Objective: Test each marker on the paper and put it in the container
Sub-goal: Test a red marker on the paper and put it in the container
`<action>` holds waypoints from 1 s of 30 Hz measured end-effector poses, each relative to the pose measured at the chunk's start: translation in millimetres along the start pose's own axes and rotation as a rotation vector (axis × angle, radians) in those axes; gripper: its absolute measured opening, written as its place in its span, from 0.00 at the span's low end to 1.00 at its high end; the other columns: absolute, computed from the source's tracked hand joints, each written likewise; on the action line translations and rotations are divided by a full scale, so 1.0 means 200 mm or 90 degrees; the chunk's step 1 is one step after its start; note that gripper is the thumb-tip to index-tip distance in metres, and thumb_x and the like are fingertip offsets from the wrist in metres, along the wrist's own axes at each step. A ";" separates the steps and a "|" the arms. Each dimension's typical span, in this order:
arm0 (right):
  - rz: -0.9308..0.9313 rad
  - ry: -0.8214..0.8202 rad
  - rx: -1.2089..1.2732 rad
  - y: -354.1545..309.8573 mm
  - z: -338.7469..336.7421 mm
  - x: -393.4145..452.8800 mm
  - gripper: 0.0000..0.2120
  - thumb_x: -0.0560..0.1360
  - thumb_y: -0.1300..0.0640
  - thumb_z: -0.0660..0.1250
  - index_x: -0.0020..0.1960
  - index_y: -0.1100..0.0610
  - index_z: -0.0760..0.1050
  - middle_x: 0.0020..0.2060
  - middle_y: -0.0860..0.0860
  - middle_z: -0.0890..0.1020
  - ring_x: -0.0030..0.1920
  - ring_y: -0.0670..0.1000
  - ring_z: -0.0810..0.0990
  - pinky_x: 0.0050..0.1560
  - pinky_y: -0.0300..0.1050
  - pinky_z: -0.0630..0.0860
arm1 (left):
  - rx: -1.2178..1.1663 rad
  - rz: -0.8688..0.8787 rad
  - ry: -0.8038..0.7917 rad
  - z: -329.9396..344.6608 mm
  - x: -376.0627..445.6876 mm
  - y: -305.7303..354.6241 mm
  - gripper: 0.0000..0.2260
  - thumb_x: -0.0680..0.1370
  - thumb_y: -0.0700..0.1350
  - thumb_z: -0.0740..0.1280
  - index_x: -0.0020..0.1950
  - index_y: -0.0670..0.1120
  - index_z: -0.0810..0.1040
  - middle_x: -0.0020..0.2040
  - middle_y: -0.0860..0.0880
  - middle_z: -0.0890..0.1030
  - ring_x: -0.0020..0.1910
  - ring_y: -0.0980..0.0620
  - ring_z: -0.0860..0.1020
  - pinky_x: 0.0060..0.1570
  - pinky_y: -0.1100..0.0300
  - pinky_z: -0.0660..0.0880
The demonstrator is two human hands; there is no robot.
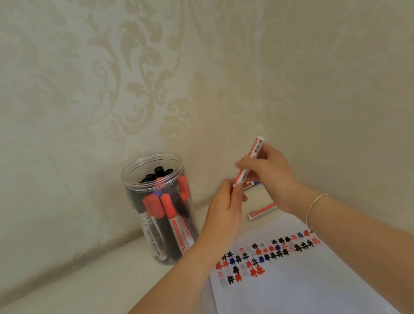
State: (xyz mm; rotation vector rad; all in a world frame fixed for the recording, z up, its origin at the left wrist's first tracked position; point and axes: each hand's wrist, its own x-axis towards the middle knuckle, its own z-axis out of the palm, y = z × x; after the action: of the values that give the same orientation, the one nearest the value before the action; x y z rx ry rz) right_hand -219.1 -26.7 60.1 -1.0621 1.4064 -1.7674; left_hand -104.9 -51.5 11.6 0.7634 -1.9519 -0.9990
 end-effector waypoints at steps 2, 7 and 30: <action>0.090 -0.093 -0.051 0.00 -0.02 -0.02 0.16 0.69 0.64 0.72 0.33 0.55 0.66 0.24 0.51 0.70 0.23 0.47 0.68 0.22 0.38 0.64 | 0.044 0.013 -0.055 -0.02 0.00 0.03 0.11 0.83 0.47 0.54 0.61 0.48 0.72 0.38 0.57 0.72 0.34 0.63 0.71 0.38 0.64 0.67; 0.139 -0.183 -0.012 0.01 -0.04 -0.04 0.17 0.73 0.60 0.69 0.30 0.56 0.65 0.21 0.51 0.64 0.20 0.48 0.57 0.21 0.38 0.52 | -0.146 -0.071 -0.131 -0.05 0.01 0.12 0.10 0.83 0.44 0.55 0.45 0.47 0.72 0.26 0.56 0.66 0.21 0.61 0.63 0.23 0.70 0.60; 0.153 0.043 -0.218 0.31 -0.12 -0.43 0.10 0.70 0.64 0.68 0.33 0.59 0.70 0.26 0.57 0.78 0.23 0.50 0.72 0.26 0.40 0.69 | 0.219 -0.014 -0.096 -0.07 -0.25 -0.15 0.13 0.82 0.46 0.55 0.45 0.51 0.77 0.27 0.54 0.71 0.29 0.56 0.72 0.34 0.56 0.71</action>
State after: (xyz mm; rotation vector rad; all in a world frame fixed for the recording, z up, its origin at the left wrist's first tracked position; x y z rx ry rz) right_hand -199.5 43.3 -19.5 -0.9599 1.8418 -1.4338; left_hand -62.9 -32.6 -28.7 0.9211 -2.2849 -0.7595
